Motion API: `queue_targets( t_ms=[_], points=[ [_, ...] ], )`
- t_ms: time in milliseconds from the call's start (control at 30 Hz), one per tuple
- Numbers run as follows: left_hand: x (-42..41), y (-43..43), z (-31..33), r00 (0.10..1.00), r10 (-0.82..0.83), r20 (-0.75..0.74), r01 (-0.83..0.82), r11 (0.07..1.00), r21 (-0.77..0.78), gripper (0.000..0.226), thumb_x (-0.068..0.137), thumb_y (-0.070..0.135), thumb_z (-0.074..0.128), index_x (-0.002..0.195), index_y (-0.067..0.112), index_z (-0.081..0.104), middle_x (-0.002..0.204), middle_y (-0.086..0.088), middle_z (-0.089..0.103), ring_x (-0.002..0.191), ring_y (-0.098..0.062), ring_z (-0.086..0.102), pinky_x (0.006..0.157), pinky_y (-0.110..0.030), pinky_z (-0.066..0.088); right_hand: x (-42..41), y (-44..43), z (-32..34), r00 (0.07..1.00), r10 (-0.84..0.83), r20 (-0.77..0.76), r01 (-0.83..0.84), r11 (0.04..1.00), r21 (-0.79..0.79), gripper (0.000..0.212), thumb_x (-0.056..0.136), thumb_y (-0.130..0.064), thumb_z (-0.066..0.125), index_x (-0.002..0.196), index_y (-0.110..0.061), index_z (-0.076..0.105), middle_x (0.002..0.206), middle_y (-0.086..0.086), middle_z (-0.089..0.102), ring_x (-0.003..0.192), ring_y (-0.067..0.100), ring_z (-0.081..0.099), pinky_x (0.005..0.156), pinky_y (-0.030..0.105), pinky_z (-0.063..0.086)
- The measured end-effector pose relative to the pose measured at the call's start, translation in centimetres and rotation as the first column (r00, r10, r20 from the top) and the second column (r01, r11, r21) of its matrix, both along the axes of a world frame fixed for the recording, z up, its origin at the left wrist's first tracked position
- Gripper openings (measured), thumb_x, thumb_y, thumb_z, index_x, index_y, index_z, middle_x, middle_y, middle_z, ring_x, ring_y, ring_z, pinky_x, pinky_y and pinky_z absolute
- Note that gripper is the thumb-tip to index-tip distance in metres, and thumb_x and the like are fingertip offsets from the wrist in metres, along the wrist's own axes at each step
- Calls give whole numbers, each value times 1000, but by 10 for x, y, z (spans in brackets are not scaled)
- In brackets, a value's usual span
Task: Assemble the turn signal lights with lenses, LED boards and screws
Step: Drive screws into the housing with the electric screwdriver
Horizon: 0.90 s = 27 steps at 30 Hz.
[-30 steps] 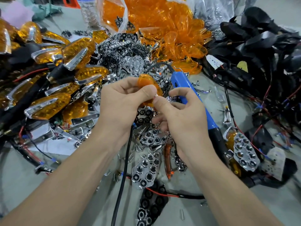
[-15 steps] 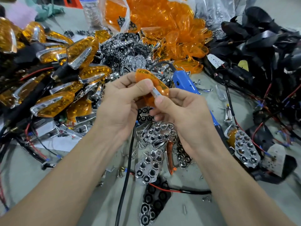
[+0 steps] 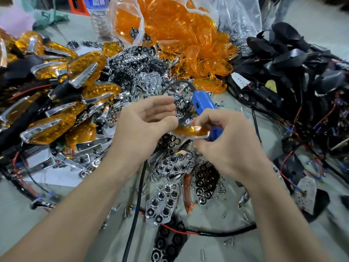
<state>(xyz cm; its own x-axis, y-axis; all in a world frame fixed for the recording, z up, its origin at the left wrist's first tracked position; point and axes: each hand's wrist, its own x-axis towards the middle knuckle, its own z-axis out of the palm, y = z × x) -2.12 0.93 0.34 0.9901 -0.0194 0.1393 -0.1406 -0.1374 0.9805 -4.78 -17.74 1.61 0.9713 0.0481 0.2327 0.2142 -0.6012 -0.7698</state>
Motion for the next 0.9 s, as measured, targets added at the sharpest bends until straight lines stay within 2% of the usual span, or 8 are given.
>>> queue_targets(
  t_ms=[67,167,333,433,533,700,800,900],
  points=[
    [-2,1,0,998,-17,62,8,990,144,48,85,5,78,125,31,72,112,18,75,108,4,69,99,-23,56,-1,-10,6,998,-49,31,51,995,-87,36,76,0,78,72,-34,70,74,-11,72,63,7,65,54,18,50],
    [-12,0,7,968,-248,38,193,832,520,69,72,50,77,137,54,55,126,36,62,118,17,55,101,-20,45,1,-20,13,990,-125,68,129,990,-64,32,78,1,75,75,-31,74,76,-10,74,75,12,70,72,36,59],
    [-20,-13,4,909,-349,-229,390,517,762,129,61,65,88,148,73,-8,165,18,31,153,-33,32,122,-58,27,0,-25,17,987,-158,19,155,982,109,35,74,8,67,71,-27,75,70,-8,71,50,3,50,48,19,39],
    [-9,-9,1,979,-197,-51,163,608,777,108,72,42,89,148,71,17,145,22,52,98,-12,68,95,-43,57,-1,-28,20,999,-38,-28,42,991,130,32,70,6,67,69,-26,73,64,-15,67,50,5,49,50,18,37],
    [0,-2,-8,992,-86,96,-19,640,768,89,77,34,90,148,57,41,150,23,51,115,-4,63,106,-24,35,-4,-24,20,994,103,-45,-109,980,-167,32,73,0,79,69,-31,73,65,-17,67,60,7,60,58,20,46],
    [1,1,-14,979,-79,189,-73,727,682,69,86,31,82,141,58,50,130,30,56,52,0,60,64,6,40,-10,-14,22,923,227,-310,-327,888,-323,25,58,-59,84,73,-39,79,79,-10,76,76,4,67,80,32,54],
    [1,3,-14,979,-18,202,-121,749,652,57,89,31,79,135,57,57,110,30,64,38,-3,51,52,4,37,-6,-19,23,988,29,-150,-46,992,-116,19,70,-60,78,72,-41,77,56,-11,67,39,5,46,40,20,37],
    [-2,-2,-16,988,-32,153,-80,742,665,46,92,28,77,129,53,65,87,33,63,31,-1,45,39,-7,37,6,-40,18,951,-309,-33,301,942,-148,3,87,-31,77,86,-33,79,51,-17,61,35,7,43,40,15,36]
  ],
)
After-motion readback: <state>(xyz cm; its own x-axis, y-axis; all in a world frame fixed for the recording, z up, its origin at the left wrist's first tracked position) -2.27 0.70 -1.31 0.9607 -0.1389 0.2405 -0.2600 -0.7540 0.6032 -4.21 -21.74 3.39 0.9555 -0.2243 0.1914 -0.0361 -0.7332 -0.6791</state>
